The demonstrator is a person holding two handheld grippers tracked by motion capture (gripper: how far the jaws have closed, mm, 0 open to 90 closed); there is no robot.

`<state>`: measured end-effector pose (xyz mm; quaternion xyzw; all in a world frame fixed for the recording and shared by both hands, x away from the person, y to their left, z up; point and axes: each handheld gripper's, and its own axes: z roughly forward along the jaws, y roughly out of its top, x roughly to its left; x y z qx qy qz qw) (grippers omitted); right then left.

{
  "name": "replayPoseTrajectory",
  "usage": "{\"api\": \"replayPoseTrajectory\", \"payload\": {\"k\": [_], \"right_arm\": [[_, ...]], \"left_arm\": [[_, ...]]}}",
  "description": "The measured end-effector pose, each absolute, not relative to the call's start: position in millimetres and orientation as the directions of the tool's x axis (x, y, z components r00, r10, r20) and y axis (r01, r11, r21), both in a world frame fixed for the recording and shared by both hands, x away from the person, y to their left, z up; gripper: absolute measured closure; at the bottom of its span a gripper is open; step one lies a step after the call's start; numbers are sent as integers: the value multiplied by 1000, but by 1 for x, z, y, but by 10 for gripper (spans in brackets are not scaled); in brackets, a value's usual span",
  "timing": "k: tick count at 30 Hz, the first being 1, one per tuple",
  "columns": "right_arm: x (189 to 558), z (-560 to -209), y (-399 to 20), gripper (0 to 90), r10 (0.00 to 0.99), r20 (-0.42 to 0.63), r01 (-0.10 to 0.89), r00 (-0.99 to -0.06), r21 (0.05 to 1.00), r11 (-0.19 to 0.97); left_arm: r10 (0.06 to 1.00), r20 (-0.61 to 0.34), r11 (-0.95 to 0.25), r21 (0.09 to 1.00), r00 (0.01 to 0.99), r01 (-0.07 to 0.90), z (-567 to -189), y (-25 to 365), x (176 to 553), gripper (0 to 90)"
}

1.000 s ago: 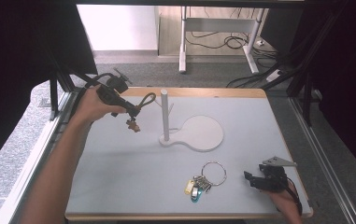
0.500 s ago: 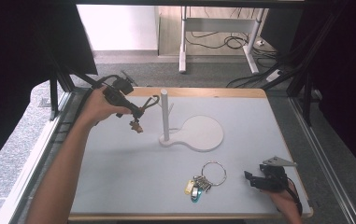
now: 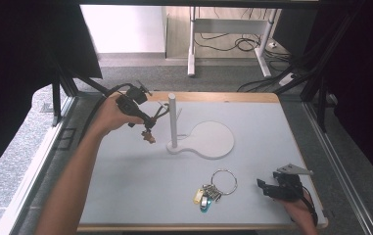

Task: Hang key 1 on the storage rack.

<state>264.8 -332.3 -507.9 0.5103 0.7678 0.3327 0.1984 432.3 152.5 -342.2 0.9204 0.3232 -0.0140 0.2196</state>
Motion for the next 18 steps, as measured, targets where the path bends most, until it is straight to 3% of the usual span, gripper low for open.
{"api": "replayPoseTrajectory", "payload": {"k": [10,18], "right_arm": [[265,-507,-332,279,915,32,649,-401,715,260],[264,-505,-333,279,916,32,646,-401,719,257]], "left_arm": [[589,-157,-696,399,793,596,-351,147,430,656],[593,-127,-685,439,795,581,-345,145,420,555]]}}
